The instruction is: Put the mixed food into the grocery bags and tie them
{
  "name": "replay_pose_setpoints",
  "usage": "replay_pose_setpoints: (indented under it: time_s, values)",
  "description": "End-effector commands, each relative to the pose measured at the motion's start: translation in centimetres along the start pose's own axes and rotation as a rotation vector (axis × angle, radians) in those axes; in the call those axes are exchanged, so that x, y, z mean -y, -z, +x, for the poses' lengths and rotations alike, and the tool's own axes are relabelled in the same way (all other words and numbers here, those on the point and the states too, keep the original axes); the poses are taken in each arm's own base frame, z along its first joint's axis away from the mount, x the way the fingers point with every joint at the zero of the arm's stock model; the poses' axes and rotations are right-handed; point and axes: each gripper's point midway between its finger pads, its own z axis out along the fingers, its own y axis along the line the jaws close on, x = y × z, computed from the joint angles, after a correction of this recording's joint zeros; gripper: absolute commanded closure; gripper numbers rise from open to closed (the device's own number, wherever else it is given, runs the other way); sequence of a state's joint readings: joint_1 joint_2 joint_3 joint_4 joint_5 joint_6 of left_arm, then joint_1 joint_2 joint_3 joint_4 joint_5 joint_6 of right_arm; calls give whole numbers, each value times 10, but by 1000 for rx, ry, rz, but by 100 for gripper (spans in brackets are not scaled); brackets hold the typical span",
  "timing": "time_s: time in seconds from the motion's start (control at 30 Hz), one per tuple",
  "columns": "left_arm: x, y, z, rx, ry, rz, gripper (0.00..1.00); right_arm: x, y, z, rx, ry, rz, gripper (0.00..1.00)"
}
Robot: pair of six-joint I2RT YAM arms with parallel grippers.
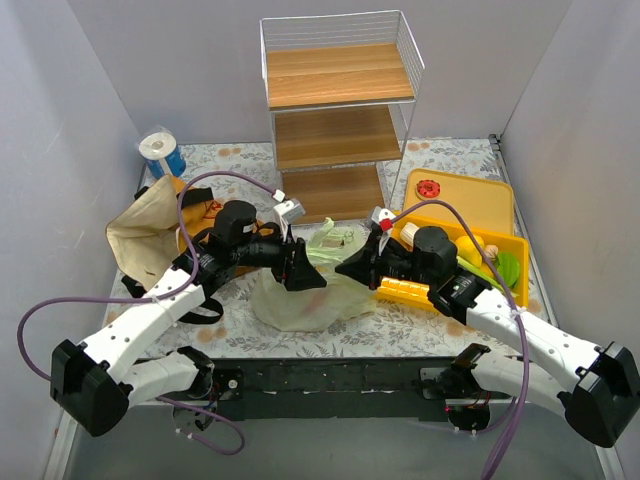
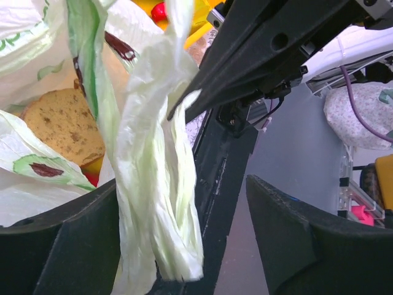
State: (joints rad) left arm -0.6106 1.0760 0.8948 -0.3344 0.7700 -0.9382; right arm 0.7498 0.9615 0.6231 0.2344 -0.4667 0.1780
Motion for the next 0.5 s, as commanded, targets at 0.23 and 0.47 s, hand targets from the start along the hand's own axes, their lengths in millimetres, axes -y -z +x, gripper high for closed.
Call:
replay_pose_setpoints:
  time_s: [0.23,0.47]
  values:
    - [-8,-3,-4,29,-22,-28,62,-11,-7,-31,59,92,-24,99]
    - [-16,-4,-8,71,-49,-60,100,-11,-1,-29,25,100,-6,89]
